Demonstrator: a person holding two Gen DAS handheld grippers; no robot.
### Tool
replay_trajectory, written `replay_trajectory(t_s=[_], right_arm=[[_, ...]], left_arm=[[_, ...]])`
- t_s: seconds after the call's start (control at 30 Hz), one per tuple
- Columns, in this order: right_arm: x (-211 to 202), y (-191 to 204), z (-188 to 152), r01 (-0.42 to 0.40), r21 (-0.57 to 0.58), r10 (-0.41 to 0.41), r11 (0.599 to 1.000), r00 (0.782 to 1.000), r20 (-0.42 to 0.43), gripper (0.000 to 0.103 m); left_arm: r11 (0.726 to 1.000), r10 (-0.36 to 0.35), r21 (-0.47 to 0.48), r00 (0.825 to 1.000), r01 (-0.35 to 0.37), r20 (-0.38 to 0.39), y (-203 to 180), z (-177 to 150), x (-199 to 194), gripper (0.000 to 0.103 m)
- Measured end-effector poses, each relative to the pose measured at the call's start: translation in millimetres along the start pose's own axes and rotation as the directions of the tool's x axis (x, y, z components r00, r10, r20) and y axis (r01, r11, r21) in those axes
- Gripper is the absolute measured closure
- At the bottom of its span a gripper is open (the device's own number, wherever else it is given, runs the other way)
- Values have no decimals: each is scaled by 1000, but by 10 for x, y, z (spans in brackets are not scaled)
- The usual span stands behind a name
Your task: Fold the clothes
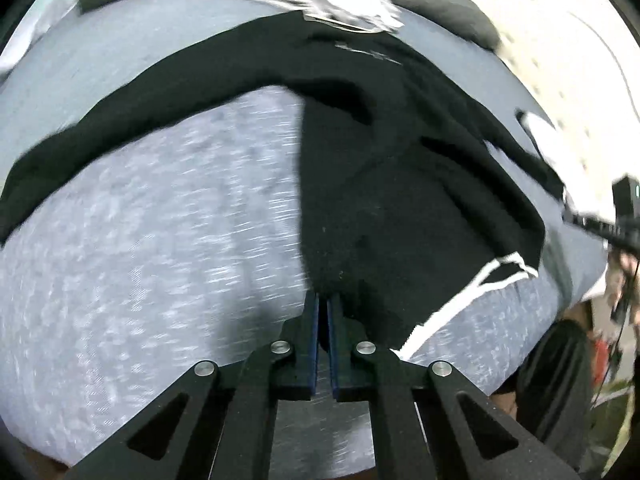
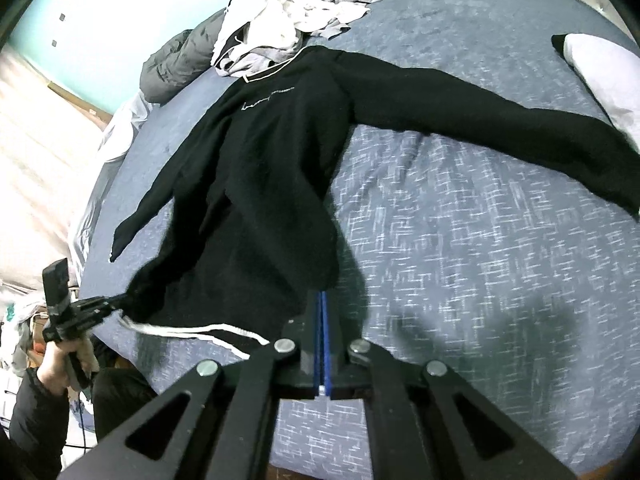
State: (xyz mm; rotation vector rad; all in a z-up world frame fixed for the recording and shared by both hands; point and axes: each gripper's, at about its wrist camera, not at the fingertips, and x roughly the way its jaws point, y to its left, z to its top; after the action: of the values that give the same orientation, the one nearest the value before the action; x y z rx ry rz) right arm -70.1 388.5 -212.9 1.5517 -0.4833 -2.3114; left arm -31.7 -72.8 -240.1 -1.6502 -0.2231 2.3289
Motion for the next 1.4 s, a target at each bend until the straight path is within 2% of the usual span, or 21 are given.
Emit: replay_trajectory(t_s=[0.07,0.17,0.23,0.27,0.3,0.37,0.4,0.43,0.67,0.7,0.73,0.77,0.8,0.83,0.87,0.9,1.17,1.27,1.4], right_arm=[[33,-19,-15,-10,8,10,1000,1000,-11,103],[185,-24,-59,-66,47,69,997,995,-70,101],[289,-7,-97,-27,52,32,998,995,-97,84],[351,-8,-126,-18,55,25,998,993,-116,57],[392,-15,-156,-21,59,28,998,992,-125,47],[473,-30,-218,-25,69,34,997,989,-142,47],[514,-38,-248,-27,73,38,997,988,-150,47],[555,-45,-279,-29,78,41,997,986,-159,47],[729,-29,-420,-41,68,53,997,980,-190,47],[724,-10,-422,-41,68,53,997,981,-185,53],[722,-4,-424,-45,67,56,997,982,-181,58],[722,3,-415,-47,64,58,997,982,-178,67],[718,9,-402,-43,57,52,997,983,-174,76],[703,14,-393,-40,48,48,998,985,-166,82],[683,29,-386,-43,41,49,998,986,-161,92],[664,42,-377,-41,36,46,999,986,-157,95],[226,110,-281,-56,-17,54,998,993,-101,98],[30,118,-286,-70,-28,67,997,993,-95,98],[-61,78,-367,-65,-27,62,998,990,-124,99]], left_arm=[[1000,2,-19,1000,-3,-11,60,-41,28,99],[1000,-11,-25,1000,11,-23,56,-84,82,99],[999,-22,-38,999,21,-24,33,-85,118,97],[999,-24,-40,999,23,-26,23,-94,127,96],[999,-25,-39,999,24,-31,13,-111,129,93],[999,-23,-31,999,22,-38,-16,-143,142,78],[1000,-20,-21,999,19,-40,-41,-155,155,66],[1000,-19,-13,999,18,-43,-42,-158,170,63],[1000,-13,26,998,15,-64,-83,-156,303,63],[999,-10,37,997,13,-70,-102,-160,324,63],[999,-9,46,997,12,-73,-118,-164,338,70],[999,-7,53,997,11,-73,-126,-166,341,78],[998,-4,57,997,8,-72,-130,-167,338,95],[998,1,60,998,3,-68,-129,-168,325,96],[998,3,61,998,1,-62,-124,-168,300,96],[998,1,60,998,3,-55,-112,-167,264,97],[998,14,62,1000,-14,7,-19,-181,-170,98],[999,-5,43,1000,5,1,37,-243,-278,98],[999,-7,32,999,8,-39,49,-414,-199,98]])
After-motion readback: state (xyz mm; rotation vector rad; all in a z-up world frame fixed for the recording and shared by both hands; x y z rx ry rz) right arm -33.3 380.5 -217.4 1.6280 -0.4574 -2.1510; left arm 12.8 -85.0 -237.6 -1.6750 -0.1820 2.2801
